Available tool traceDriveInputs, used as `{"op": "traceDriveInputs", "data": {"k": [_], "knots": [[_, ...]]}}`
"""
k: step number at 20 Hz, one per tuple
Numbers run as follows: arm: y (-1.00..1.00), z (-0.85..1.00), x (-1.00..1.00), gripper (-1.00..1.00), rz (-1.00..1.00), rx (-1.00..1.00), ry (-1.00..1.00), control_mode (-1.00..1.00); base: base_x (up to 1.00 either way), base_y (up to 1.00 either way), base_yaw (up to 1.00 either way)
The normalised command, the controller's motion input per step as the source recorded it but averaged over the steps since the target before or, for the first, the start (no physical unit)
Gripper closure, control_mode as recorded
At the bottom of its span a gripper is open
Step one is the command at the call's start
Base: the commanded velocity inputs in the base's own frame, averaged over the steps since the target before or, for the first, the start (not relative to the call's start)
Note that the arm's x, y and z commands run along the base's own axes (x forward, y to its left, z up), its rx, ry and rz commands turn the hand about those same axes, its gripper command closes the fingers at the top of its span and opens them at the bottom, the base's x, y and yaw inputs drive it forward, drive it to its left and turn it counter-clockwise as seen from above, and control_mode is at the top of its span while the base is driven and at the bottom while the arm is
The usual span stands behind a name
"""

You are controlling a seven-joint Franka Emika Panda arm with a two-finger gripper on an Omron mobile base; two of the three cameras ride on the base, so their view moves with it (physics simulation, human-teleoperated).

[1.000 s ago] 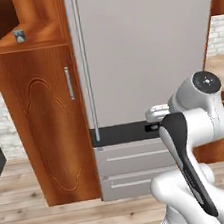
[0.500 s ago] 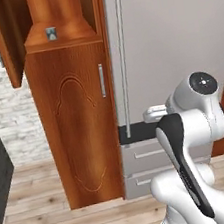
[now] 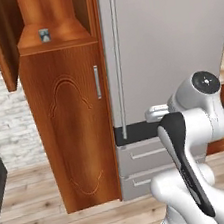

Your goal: Restock the canned food cabinet by taking the new fresh canned food from the counter and placing it in the cabinet. Then, take the old canned food from the cabinet and place it on the counter.

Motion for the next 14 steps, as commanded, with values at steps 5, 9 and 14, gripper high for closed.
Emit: {"op": "traceDriveInputs", "data": {"k": [5,9,14], "knots": [[0.00,0.00,0.00,1.00,0.00,0.00,0.00,1.00,0.29,0.54,0.01],[0.00,0.00,0.00,1.00,0.00,0.00,0.00,1.00,0.65,0.34,0.00],[0.00,0.00,0.00,1.00,0.00,0.00,0.00,1.00,0.89,0.24,0.00]]}}
